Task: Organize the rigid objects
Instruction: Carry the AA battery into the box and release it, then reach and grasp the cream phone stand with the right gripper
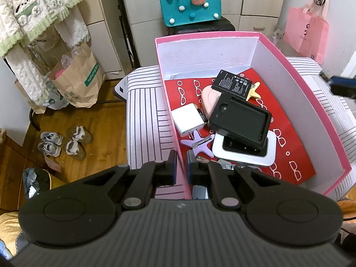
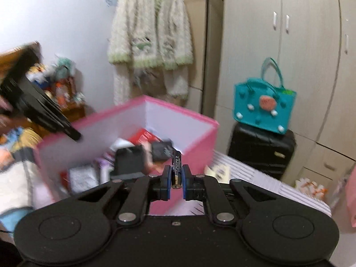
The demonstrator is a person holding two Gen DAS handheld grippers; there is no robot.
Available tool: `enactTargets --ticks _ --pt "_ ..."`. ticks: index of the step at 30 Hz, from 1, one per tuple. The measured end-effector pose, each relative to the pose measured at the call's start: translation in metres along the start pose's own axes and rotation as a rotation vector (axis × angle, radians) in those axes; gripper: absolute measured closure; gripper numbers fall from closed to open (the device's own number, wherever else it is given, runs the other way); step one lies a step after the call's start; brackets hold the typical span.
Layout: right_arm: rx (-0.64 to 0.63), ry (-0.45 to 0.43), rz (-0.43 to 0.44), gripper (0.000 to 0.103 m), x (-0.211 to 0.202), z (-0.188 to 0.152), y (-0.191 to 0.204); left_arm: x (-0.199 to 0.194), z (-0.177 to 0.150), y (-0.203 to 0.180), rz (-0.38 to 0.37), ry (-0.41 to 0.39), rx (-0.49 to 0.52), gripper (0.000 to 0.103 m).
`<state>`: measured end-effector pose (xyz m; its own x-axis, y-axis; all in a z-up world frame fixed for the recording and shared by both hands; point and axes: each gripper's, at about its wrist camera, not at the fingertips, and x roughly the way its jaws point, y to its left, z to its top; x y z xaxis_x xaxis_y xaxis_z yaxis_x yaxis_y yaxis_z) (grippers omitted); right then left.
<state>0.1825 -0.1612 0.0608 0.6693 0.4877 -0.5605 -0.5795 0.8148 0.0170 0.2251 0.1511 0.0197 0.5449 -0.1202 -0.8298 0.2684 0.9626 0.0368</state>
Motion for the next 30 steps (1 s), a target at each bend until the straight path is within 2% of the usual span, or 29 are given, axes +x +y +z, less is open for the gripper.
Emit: enactTargets --ticks 4,8,12,15,22,25,27,30 --pt "0.020 0.007 0.144 0.092 -0.007 0.017 0.012 -0.003 -0.003 -0.003 0.015 -0.005 0.019 0.096" --pt "0.043 0.087 0.276 0.092 0.006 0.027 0.024 -0.004 -0.003 -0.004 0.016 -0.003 0.025 0.096" --pt "0.058 0.199 0.371 0.092 0.030 0.032 0.037 -0.004 -0.004 -0.004 0.014 -0.007 0.032 0.096" --pt "0.049 0.284 0.394 0.092 0.046 0.029 0.049 -0.004 -0.004 -0.002 0.004 -0.006 0.019 0.096" --pt "-0.004 0.427 0.363 0.092 0.071 0.021 0.063 -0.004 -0.004 -0.001 0.000 -0.007 0.020 0.095" --pt "0.033 0.441 0.365 0.089 0.074 0.020 0.056 -0.004 -0.004 0.000 -0.005 -0.008 0.014 0.095" --pt "0.086 0.435 0.397 0.087 0.072 0.023 0.048 -0.004 -0.004 0.002 -0.010 -0.007 0.004 0.095" --pt "0.171 0.384 0.424 0.087 0.063 0.028 0.033 -0.004 -0.004 0.001 -0.014 -0.007 0.000 0.095"
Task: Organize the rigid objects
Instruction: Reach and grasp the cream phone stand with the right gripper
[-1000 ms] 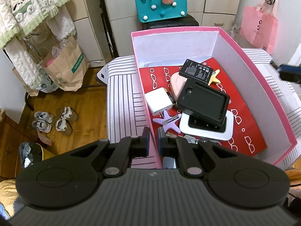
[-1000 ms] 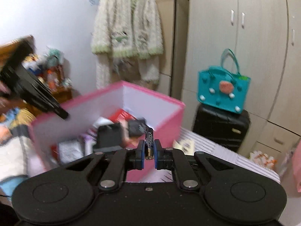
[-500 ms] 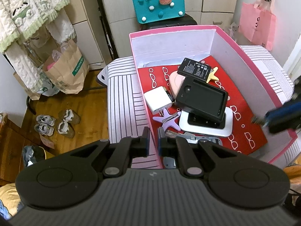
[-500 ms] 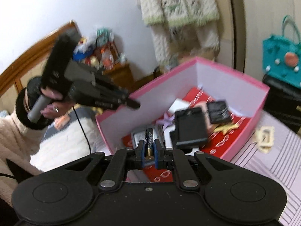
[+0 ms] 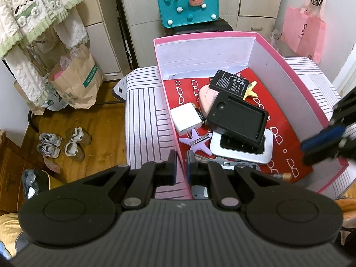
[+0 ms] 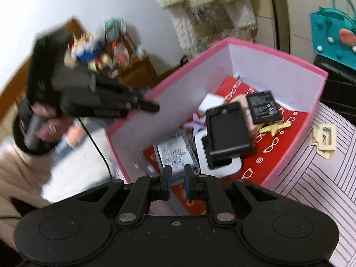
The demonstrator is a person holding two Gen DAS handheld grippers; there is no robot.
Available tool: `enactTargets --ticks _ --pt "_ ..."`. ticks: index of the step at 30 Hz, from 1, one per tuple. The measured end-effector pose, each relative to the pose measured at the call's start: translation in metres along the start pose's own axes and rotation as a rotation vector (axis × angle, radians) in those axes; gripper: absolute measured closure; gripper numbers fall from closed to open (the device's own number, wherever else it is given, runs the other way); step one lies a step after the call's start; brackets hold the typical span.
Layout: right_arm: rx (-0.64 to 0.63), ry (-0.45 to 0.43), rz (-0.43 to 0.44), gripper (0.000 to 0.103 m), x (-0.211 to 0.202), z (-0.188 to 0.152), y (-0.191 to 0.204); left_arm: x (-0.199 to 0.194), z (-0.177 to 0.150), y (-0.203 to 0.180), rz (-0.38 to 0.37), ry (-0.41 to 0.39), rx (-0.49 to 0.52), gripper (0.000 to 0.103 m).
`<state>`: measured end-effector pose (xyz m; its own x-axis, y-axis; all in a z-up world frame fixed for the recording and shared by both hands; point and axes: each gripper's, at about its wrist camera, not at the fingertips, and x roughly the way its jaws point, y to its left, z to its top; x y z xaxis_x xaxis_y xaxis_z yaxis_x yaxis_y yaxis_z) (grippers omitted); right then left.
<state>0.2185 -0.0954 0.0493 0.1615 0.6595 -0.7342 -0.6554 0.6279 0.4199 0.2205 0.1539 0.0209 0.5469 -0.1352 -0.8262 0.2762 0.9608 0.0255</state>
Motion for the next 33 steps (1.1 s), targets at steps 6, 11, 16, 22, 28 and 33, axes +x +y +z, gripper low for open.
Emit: enactTargets --ticks 6,11,16,22,28,33 --pt "0.058 -0.190 -0.097 0.087 -0.050 -0.004 -0.022 0.000 0.000 0.000 -0.001 -0.003 -0.001 0.095" --pt "0.074 -0.268 -0.285 0.087 -0.071 -0.012 -0.046 -0.001 0.000 0.000 -0.001 -0.004 -0.003 0.095" --pt "0.088 -0.268 -0.428 0.086 -0.063 -0.019 -0.086 -0.002 -0.001 0.000 -0.003 -0.012 -0.013 0.094" --pt "0.157 -0.266 -0.391 0.074 -0.031 -0.027 -0.135 -0.002 -0.002 0.001 -0.006 -0.014 -0.020 0.094" --pt "-0.018 -0.262 -0.465 0.053 0.014 -0.029 -0.137 0.000 -0.001 0.005 -0.024 -0.010 -0.043 0.094" --pt "-0.118 -0.247 -0.538 0.041 0.033 -0.028 -0.135 0.002 0.000 0.006 -0.024 -0.005 -0.038 0.094"
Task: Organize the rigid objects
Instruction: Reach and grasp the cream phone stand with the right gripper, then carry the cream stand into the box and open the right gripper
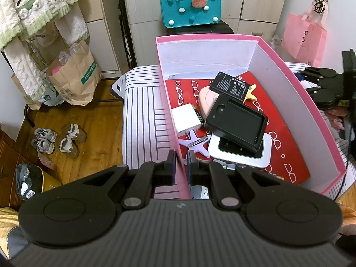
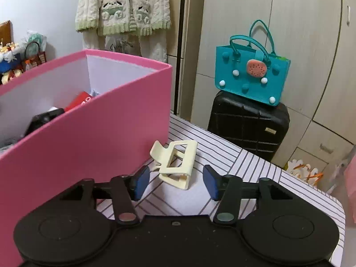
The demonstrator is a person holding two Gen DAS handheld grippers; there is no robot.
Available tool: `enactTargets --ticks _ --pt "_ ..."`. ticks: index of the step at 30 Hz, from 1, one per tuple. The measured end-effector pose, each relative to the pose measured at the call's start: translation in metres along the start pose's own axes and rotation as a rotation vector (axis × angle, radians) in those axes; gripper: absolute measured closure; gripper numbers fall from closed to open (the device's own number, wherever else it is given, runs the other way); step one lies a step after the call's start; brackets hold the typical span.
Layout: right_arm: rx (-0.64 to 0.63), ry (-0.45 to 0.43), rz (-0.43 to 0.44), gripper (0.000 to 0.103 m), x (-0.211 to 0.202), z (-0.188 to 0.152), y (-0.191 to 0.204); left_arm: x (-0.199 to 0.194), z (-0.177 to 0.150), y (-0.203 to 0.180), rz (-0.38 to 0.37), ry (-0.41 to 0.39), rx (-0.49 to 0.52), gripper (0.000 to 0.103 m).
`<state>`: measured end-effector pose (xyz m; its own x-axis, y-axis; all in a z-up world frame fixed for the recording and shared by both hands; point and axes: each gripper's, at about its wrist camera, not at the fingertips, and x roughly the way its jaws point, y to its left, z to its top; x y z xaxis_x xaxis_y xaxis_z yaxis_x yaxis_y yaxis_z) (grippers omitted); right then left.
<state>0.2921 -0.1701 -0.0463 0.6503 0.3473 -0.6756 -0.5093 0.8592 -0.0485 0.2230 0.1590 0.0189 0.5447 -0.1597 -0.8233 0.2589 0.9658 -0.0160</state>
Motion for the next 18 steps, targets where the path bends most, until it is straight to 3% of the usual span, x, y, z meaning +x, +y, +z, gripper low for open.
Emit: enactTargets --ticks 12,14,18 --pt "0.135 0.010 0.026 0.038 0.033 0.004 -0.015 0.002 0.001 0.000 -0.002 -0.001 -0.019 0.094" --pt "0.139 0.000 0.016 0.052 0.032 0.002 -0.015 0.002 0.000 0.000 -0.002 -0.001 -0.019 0.094" --pt "0.150 -0.001 0.081 0.052 0.018 0.003 -0.017 0.002 -0.001 0.001 -0.002 -0.003 -0.026 0.094"
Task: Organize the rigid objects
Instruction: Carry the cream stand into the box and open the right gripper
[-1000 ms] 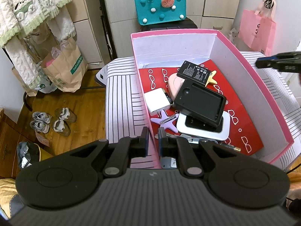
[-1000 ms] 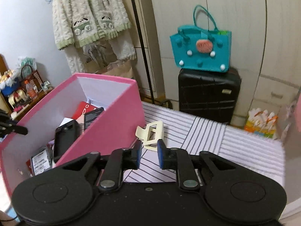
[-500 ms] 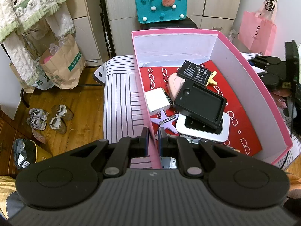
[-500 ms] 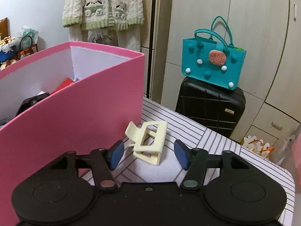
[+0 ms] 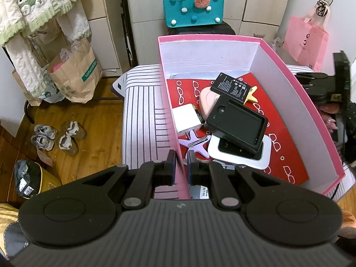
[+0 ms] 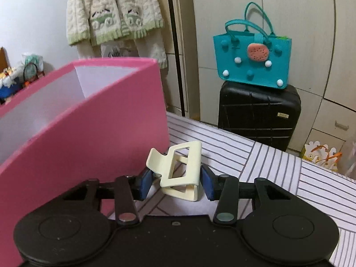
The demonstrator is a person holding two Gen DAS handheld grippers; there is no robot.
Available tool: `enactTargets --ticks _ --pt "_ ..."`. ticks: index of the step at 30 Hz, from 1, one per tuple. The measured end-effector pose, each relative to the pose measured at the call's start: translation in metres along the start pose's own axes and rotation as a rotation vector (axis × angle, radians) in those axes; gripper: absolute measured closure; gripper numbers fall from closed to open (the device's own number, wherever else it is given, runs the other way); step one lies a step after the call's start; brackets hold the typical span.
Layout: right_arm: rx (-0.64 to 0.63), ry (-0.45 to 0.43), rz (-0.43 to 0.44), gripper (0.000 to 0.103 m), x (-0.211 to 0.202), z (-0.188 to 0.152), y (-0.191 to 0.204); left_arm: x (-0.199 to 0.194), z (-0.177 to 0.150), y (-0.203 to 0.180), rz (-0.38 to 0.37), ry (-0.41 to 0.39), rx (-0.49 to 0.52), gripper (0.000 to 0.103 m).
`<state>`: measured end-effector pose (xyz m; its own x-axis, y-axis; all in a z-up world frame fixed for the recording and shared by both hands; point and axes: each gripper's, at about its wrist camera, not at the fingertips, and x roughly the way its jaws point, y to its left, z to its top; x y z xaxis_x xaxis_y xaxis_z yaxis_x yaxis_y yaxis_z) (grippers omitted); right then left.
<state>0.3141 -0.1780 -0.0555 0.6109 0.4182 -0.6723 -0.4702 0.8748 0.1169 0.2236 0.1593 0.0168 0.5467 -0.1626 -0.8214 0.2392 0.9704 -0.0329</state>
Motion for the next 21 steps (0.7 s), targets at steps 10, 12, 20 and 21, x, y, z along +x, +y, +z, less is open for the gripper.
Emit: enactTargets --ticks 10,12,20,21 --pt "0.084 -0.154 0.095 0.052 -0.076 0.016 0.012 -0.001 0.001 0.002 -0.011 0.008 -0.009 0.094" --pt "0.118 -0.185 0.162 0.052 -0.093 0.021 0.017 0.000 0.002 0.000 -0.006 0.006 -0.001 0.094" --pt "-0.016 -0.176 0.335 0.052 -0.117 0.043 0.075 -0.001 0.000 0.002 -0.014 -0.002 -0.009 0.094" --pt "-0.017 -0.161 0.372 0.052 -0.115 0.045 0.080 -0.001 0.000 0.002 -0.015 -0.001 -0.010 0.094"
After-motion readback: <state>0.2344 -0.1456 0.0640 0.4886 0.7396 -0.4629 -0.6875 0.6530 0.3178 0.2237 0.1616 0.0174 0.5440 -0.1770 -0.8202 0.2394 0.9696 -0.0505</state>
